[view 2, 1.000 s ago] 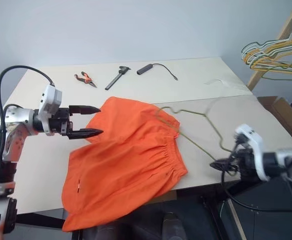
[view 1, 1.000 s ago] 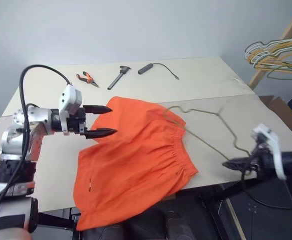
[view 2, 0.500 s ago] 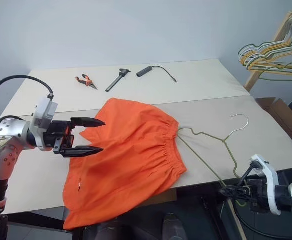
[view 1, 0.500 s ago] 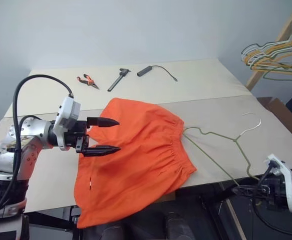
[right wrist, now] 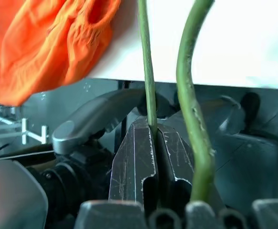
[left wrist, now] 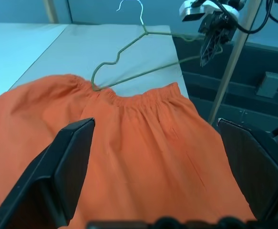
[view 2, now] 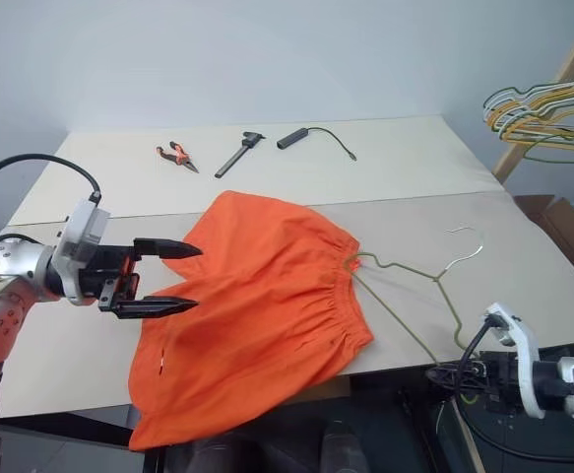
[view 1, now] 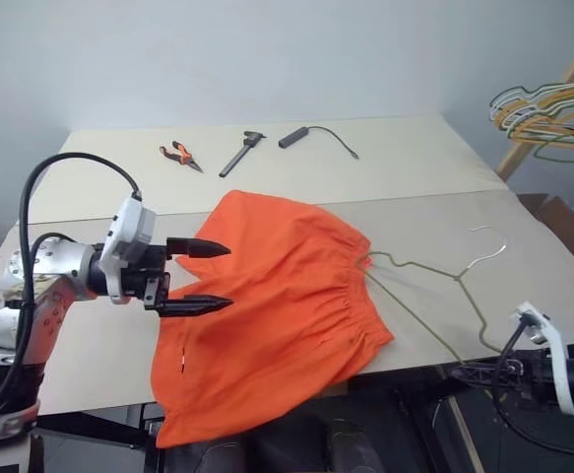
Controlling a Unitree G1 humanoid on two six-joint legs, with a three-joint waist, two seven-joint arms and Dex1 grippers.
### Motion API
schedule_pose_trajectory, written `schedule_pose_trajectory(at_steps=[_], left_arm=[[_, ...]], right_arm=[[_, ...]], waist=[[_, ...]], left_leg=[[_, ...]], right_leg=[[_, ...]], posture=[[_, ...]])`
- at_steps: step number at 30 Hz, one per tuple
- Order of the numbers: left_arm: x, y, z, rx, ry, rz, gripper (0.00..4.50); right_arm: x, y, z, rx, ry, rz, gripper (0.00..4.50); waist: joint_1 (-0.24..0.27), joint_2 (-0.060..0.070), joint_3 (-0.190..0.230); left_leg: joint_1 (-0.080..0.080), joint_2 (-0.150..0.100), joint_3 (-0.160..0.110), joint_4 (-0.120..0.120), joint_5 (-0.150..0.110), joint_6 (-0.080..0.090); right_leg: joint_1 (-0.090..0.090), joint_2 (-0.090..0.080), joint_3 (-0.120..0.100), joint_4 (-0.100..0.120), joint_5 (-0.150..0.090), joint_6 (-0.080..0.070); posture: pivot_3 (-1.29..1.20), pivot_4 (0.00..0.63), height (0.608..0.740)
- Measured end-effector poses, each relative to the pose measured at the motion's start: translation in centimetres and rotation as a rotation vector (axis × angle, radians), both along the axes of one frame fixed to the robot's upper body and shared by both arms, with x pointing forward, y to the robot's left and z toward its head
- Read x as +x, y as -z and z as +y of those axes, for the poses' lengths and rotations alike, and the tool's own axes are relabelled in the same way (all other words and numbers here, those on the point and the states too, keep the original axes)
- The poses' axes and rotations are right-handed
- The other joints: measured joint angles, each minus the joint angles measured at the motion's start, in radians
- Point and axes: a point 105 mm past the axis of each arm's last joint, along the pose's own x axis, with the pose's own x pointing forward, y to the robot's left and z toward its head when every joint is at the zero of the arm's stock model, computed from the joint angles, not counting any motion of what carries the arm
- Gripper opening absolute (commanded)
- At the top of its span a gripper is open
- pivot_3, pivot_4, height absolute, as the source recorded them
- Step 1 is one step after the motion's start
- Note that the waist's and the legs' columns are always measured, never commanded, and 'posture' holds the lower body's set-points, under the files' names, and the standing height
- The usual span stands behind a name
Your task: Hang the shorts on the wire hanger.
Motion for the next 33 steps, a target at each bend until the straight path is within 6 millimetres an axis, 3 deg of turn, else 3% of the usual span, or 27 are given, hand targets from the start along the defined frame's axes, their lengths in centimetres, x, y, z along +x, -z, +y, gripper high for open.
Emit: schedule_pose_trajectory(at_steps=[6,19,33], left_arm=[[-0.2,-0.3,0.1,0.000,0.005,-0.005,4.48],[-0.1,-0.5,0.1,0.006,0.010,-0.014,4.48],[0.0,-0.4,0.4,0.026,-0.002,-0.022,4.48]], right_arm=[[-0.4,0.0,-0.5,-0.009,0.013,0.006,0.00],[-0.7,0.2,0.4,0.027,-0.051,0.019,0.00],[4.1,1.3,2.5,0.077,-0.118,-0.007,0.00]], waist=[[0.010,0.000,0.000],[0.015,-0.001,0.000],[0.017,-0.001,0.001]], left_leg=[[0.000,0.000,0.000,0.000,0.000,0.000],[0.000,0.000,0.000,0.000,0.000,0.000],[-0.001,0.000,0.001,-0.002,0.000,0.000]], right_leg=[[0.000,0.000,0.000,0.000,0.000,0.000],[0.000,0.000,0.000,-0.001,0.000,0.000],[-0.002,0.000,0.000,-0.001,0.000,0.000]], posture=[[-0.11,0.110,0.740],[-0.10,0.110,0.740],[-0.07,0.107,0.740]])
